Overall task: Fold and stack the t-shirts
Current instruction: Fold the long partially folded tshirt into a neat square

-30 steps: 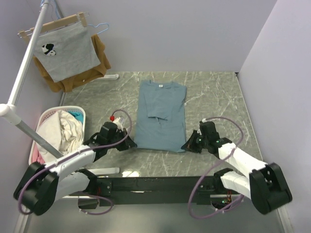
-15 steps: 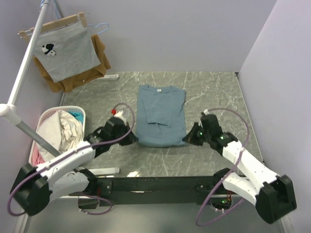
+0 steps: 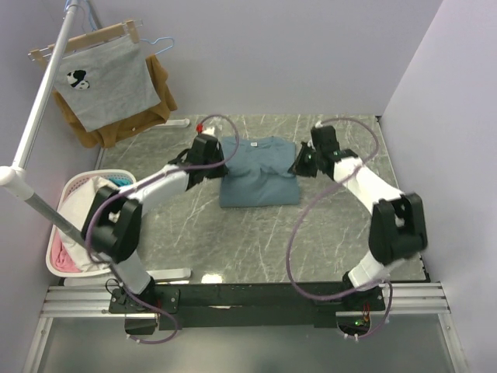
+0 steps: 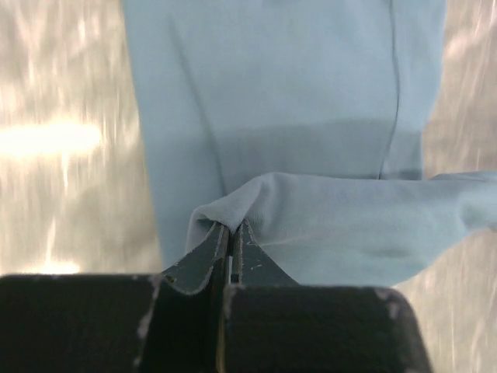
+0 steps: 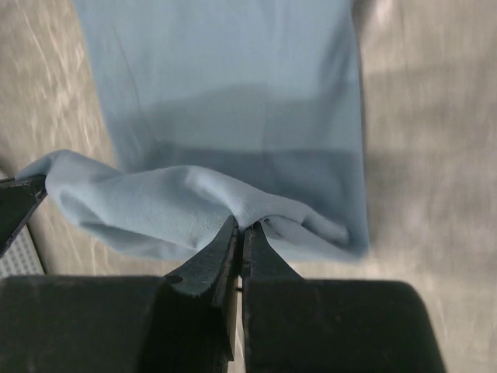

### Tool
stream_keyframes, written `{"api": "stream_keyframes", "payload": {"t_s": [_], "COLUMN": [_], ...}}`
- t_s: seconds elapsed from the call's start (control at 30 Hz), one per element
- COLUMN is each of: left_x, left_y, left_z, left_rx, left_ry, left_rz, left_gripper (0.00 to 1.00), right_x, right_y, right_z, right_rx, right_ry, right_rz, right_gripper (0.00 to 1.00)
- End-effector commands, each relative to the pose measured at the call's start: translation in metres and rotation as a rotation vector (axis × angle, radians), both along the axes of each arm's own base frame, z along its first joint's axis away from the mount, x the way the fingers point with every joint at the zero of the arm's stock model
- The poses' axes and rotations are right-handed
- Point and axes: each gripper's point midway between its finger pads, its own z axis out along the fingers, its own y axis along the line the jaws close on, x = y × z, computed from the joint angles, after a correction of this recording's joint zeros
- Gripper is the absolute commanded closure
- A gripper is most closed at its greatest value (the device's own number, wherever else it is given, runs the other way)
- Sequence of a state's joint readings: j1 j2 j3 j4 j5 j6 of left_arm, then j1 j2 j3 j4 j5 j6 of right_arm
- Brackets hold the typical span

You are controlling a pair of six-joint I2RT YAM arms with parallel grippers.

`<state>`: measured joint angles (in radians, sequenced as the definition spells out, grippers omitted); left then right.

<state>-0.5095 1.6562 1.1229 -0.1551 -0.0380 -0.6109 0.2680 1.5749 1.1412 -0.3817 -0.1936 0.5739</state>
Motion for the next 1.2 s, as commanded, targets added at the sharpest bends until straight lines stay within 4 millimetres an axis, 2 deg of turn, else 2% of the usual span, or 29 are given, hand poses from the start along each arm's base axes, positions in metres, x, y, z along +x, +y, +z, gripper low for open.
{"api": "stream_keyframes", "payload": {"t_s": [0.0, 0.03, 0.07, 0.1, 0.13, 0.17, 0.2, 0.23, 0.27, 0.3, 0.33, 0.37, 0.4, 0.47, 0.5, 0.53, 0.57, 0.6, 0.63, 0.67, 0.7, 0.73, 0.77, 0.8, 0.83, 0.87, 0.93, 1.13, 1.17], "left_x": [0.063, 0.081, 0.092, 0.102, 0.117, 0.127, 0.136, 0.154, 0.169, 0.181, 0.189, 0.196, 0.203, 0.214, 0.220, 0.223, 0.224, 0.225, 0.226, 0.228, 0.225, 0.227, 0.223, 0.221, 0.223, 0.219, 0.215, 0.198, 0.201], "left_y": [-0.007, -0.010, -0.005, -0.006, -0.008, -0.005, -0.003, -0.002, -0.001, -0.003, 0.002, 0.003, 0.005, 0.010, 0.011, 0.013, 0.011, 0.011, 0.013, 0.016, 0.018, 0.020, 0.025, 0.028, 0.030, 0.031, 0.026, -0.021, -0.027], "left_z": [0.033, 0.035, 0.036, 0.035, 0.037, 0.035, 0.035, 0.033, 0.029, 0.021, 0.017, 0.017, 0.008, 0.001, -0.004, -0.007, -0.011, -0.019, -0.021, -0.020, -0.015, -0.004, -0.008, 0.016, 0.032, 0.050, 0.066, 0.097, 0.097], "left_rx": [-0.027, -0.031, -0.038, -0.043, -0.049, -0.049, -0.043, -0.042, -0.044, -0.047, -0.053, -0.058, -0.063, -0.087, -0.100, -0.115, -0.123, -0.114, -0.106, -0.095, -0.096, -0.104, -0.090, -0.098, -0.106, -0.114, -0.139, -0.327, -0.357], "left_ry": [-0.134, -0.145, -0.147, -0.150, -0.163, -0.166, -0.171, -0.177, -0.178, -0.172, -0.165, -0.176, -0.175, -0.182, -0.185, -0.183, -0.174, -0.149, -0.144, -0.151, -0.156, -0.194, -0.197, -0.236, -0.285, -0.313, -0.336, -0.364, -0.369], "left_rz": [-0.011, -0.002, 0.007, 0.008, 0.006, 0.008, 0.012, 0.013, 0.012, 0.010, 0.018, 0.020, 0.029, 0.030, 0.035, 0.026, 0.014, 0.011, 0.016, 0.028, 0.042, 0.050, 0.074, 0.083, 0.094, 0.093, 0.064, -0.174, -0.190], "left_gripper": [0.99, 0.99, 0.99, 0.99, 0.99, 0.99, 0.99, 0.99, 0.99, 0.99, 0.99, 0.99, 0.99, 0.99, 0.99, 0.98, 0.89, 0.71, 0.35, 0.25, 0.16, 0.01, 0.01, 0.01, 0.01, 0.01, 0.01, 0.00, 0.01], "right_x": [0.066, 0.075, 0.093, 0.103, 0.111, 0.128, 0.137, 0.145, 0.172, 0.180, 0.187, 0.204, 0.212, 0.240, 0.249, 0.261, 0.270, 0.273, 0.275, 0.274, 0.271, 0.267, 0.264, 0.263, 0.255, 0.250, 0.243, 0.232, 0.234], "right_y": [0.001, -0.001, 0.000, 0.000, -0.004, 0.001, 0.000, 0.000, 0.000, 0.001, 0.002, 0.004, 0.004, 0.001, -0.002, -0.003, -0.009, -0.011, -0.013, -0.015, -0.018, -0.020, -0.023, -0.028, -0.031, -0.031, -0.022, 0.021, 0.025], "right_z": [0.026, 0.010, 0.025, 0.025, 0.006, 0.023, 0.022, 0.002, 0.015, -0.009, -0.014, 0.002, -0.019, -0.003, -0.012, -0.003, 0.009, 0.006, 0.012, 0.009, 0.025, 0.017, 0.023, 0.046, 0.036, 0.054, 0.060, 0.049, 0.036], "right_rx": [0.016, 0.018, 0.029, 0.036, 0.038, 0.061, 0.067, 0.067, 0.094, 0.099, 0.114, 0.141, 0.156, 0.199, 0.217, 0.248, 0.261, 0.270, 0.263, 0.254, 0.248, 0.228, 0.214, 0.190, 0.165, 0.162, 0.188, 0.247, 0.260], "right_ry": [-0.102, -0.051, -0.090, -0.093, -0.043, -0.085, -0.090, -0.048, -0.089, -0.043, -0.028, -0.080, -0.052, -0.145, -0.148, -0.188, -0.222, -0.218, -0.235, -0.237, -0.267, -0.275, -0.292, -0.343, -0.330, -0.367, -0.372, -0.314, -0.291], "right_rz": [0.029, 0.028, 0.032, 0.033, 0.028, 0.044, 0.042, 0.038, 0.040, 0.041, 0.045, 0.048, 0.044, 0.023, 0.012, -0.005, -0.019, -0.018, -0.018, -0.018, -0.014, 0.001, 0.000, -0.013, -0.008, 0.000, 0.053, 0.193, 0.197], "right_gripper": [1.00, 1.00, 1.00, 1.00, 1.00, 1.00, 1.00, 1.00, 1.00, 1.00, 1.00, 1.00, 1.00, 0.97, 0.95, 0.88, 0.54, 0.44, 0.33, 0.10, 0.10, 0.11, 0.09, 0.09, 0.09, 0.08, 0.09, 0.16, 0.17]}}
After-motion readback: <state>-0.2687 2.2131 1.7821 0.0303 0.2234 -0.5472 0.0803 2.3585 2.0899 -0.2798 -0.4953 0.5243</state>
